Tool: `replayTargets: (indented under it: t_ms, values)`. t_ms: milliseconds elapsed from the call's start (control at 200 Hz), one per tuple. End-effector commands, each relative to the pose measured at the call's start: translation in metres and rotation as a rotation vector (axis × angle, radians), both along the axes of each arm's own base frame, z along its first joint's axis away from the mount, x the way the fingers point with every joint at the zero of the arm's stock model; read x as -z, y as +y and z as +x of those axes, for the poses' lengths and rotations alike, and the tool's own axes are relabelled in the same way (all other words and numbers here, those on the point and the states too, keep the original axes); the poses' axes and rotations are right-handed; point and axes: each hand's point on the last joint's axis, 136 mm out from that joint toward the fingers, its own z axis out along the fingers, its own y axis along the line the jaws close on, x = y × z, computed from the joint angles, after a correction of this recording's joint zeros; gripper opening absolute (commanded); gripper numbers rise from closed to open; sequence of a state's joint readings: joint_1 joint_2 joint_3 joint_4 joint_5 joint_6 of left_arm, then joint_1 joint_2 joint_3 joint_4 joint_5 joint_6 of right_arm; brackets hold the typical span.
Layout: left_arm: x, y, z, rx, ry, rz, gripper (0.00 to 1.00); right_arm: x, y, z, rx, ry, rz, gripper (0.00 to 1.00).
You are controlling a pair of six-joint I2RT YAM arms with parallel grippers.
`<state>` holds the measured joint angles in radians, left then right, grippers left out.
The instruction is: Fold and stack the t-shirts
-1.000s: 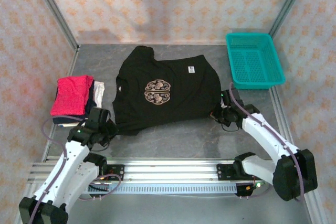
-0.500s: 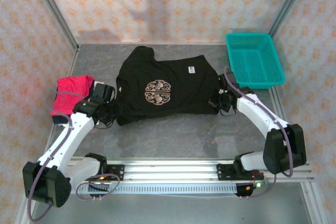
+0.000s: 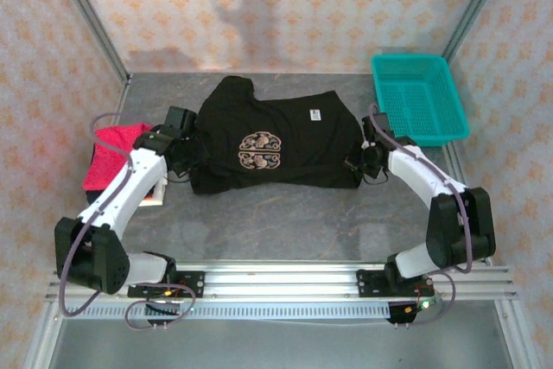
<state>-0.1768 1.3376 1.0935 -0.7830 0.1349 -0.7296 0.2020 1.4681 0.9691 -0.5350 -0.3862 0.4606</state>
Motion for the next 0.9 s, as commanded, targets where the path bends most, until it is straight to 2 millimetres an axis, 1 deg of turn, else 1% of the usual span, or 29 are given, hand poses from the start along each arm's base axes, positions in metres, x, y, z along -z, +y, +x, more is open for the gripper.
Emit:
replayTargets:
  t_ms: [0, 140, 340, 465, 620, 666, 896]
  values:
    - [-0.011, 0.005, 0.012, 0.057, -0.025, 0.081, 0.00, -0.012, 0.002, 0.016, -0.041, -0.044, -0.013, 0.00]
    - [-0.008, 0.007, 0.022, 0.086, -0.006, 0.119, 0.00, -0.010, 0.004, 0.026, -0.057, -0.033, -0.018, 0.00]
    - [-0.011, 0.008, 0.042, 0.112, -0.018, 0.149, 0.00, -0.007, 0.005, 0.038, -0.055, -0.033, -0.028, 0.00]
    - [-0.009, 0.009, 0.055, 0.117, -0.015, 0.155, 0.00, -0.004, 0.004, 0.045, -0.055, -0.030, -0.040, 0.00]
    - [-0.005, 0.007, 0.071, 0.121, -0.012, 0.140, 0.00, 0.000, 0.002, 0.054, -0.057, -0.023, -0.051, 0.00]
    - [-0.004, 0.006, 0.075, 0.148, -0.009, 0.151, 0.00, 0.001, 0.002, 0.057, -0.058, -0.022, -0.054, 0.00]
    - [-0.006, 0.005, 0.098, 0.165, -0.007, 0.165, 0.00, 0.001, 0.002, 0.072, -0.054, -0.027, -0.056, 0.00]
